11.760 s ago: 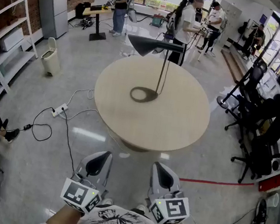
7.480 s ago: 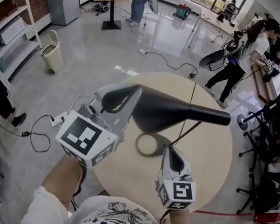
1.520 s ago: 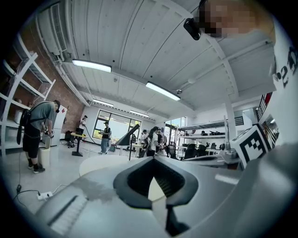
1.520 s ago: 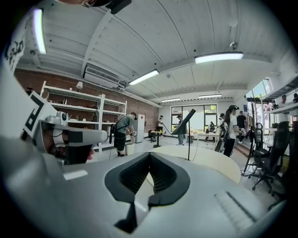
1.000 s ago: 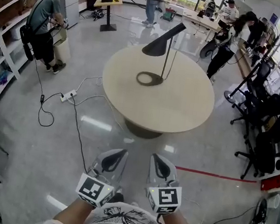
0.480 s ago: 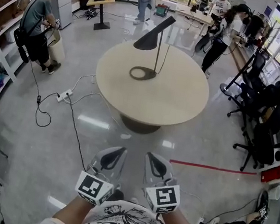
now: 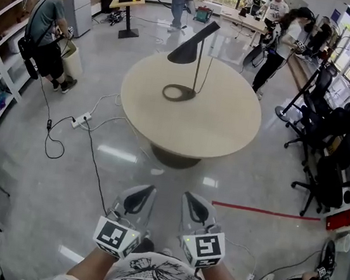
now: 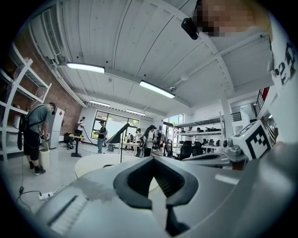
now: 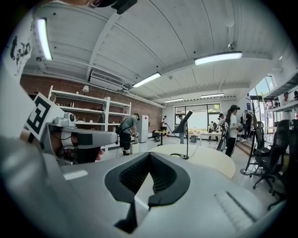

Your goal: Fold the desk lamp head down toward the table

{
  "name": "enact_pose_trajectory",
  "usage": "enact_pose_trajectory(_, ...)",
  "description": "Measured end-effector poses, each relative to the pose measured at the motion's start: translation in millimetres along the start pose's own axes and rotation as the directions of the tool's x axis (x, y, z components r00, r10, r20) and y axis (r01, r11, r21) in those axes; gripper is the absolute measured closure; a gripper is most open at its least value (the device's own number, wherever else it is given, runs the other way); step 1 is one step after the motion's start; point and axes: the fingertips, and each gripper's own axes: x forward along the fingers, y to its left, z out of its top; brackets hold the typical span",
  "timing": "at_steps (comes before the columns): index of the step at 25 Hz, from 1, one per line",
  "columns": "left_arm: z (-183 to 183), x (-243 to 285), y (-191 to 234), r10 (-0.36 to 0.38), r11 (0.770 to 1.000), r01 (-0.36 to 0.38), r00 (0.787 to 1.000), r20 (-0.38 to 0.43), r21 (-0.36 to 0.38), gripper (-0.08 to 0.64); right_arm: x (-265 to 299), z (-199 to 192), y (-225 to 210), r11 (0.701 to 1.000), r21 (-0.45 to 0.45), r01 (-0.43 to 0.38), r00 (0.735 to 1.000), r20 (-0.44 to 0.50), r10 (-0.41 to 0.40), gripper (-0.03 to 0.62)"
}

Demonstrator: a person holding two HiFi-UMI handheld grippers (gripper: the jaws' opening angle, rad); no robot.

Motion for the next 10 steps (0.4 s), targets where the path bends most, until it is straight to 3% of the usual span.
enact_pose_trajectory(10,-4.0,2.0,12.3,0.034,0.999,-0.034,0.999,-0.015,-0.028,0.554,9.9,-3.2,-3.4,1.0,0.0,0.001,1.0,-0.022,-0.001,0.584)
